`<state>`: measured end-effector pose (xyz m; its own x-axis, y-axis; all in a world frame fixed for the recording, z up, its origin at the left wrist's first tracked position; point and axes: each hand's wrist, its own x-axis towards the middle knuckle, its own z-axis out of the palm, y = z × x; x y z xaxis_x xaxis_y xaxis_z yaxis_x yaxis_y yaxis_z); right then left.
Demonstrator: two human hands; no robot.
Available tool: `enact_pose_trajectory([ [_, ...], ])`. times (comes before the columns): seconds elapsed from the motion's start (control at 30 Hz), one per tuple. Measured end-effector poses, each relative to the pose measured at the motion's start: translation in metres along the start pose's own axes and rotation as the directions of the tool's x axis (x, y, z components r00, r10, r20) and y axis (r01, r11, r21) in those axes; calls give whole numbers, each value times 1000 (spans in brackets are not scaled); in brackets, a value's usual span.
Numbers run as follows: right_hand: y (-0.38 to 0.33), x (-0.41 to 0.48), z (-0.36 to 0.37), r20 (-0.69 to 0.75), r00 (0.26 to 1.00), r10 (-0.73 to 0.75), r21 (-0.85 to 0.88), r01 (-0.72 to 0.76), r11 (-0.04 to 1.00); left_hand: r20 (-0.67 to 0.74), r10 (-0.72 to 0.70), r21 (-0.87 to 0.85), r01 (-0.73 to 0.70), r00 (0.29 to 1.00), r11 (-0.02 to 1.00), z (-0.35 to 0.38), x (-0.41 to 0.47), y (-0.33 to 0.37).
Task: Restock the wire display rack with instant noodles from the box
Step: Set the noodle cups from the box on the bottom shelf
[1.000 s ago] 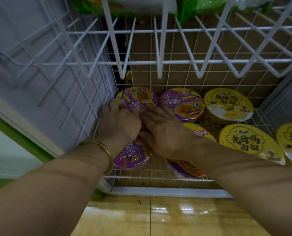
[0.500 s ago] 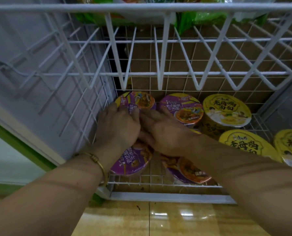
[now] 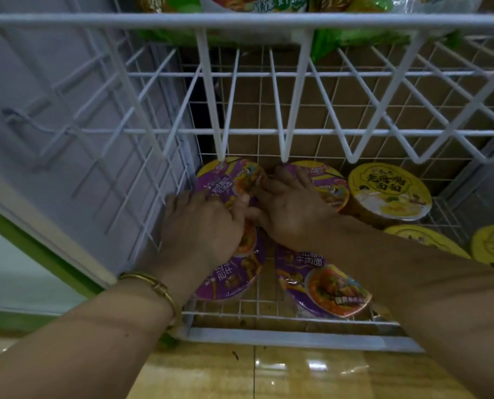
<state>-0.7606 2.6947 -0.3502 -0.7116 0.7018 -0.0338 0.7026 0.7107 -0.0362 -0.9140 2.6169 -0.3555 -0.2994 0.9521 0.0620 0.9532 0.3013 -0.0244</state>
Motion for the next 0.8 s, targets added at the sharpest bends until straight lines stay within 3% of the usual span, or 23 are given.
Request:
enact_pose_trajectory([
  [0.17, -21, -24, 18, -142, 984, -111, 62, 120, 991, 100, -144, -67, 151, 985, 986, 8, 14, 9],
  [0.23, -26, -28, 21, -124, 985, -123, 84, 134, 987, 82, -169, -63, 174, 982, 983, 5, 16, 12],
  [0.37, -30, -27, 20, -82, 985, -151, 75, 157, 985, 81, -147, -36, 151, 986, 988, 8, 24, 3],
  [0.8, -45, -26, 24, -74, 990, -122, 126, 131, 983, 85, -27, -182, 42, 996, 982, 14, 13, 4],
])
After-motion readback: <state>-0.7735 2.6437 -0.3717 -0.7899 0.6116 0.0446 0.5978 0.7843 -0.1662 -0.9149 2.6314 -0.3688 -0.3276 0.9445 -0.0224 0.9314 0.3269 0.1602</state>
